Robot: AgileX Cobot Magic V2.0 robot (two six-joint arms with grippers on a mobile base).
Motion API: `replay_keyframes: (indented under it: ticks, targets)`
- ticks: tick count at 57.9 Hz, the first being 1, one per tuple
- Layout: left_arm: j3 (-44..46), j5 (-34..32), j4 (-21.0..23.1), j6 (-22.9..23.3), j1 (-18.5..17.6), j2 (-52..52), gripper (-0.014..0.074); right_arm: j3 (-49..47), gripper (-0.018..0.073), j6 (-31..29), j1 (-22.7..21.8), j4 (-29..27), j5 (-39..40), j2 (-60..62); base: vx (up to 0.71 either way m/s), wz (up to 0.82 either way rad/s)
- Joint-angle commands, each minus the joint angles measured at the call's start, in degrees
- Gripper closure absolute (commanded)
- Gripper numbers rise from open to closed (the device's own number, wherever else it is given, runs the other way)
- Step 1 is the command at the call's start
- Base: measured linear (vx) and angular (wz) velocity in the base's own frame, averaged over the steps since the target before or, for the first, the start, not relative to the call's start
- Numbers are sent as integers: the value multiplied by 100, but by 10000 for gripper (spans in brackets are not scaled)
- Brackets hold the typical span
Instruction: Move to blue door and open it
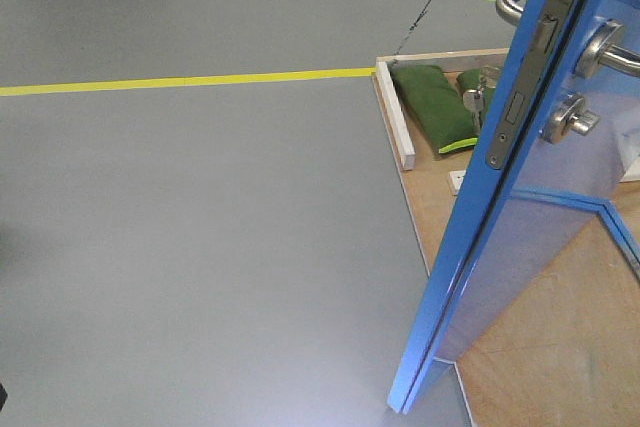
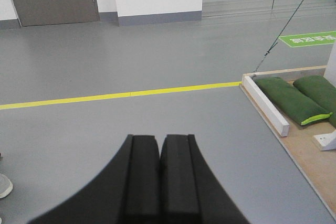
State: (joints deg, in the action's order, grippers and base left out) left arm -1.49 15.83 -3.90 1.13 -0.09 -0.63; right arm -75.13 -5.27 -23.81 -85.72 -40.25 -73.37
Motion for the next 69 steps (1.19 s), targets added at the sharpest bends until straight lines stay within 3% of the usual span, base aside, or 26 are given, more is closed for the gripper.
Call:
replay_keyframes:
  ticks: [1,69]
  targets:
    - [149,-485,12,39,-36,-74,524,-181,547,-86,31,-280,-81,124,0,0]
    - [149,-485,12,39,-36,-74,524,-181,547,-88,31,-280,-95,124,0,0]
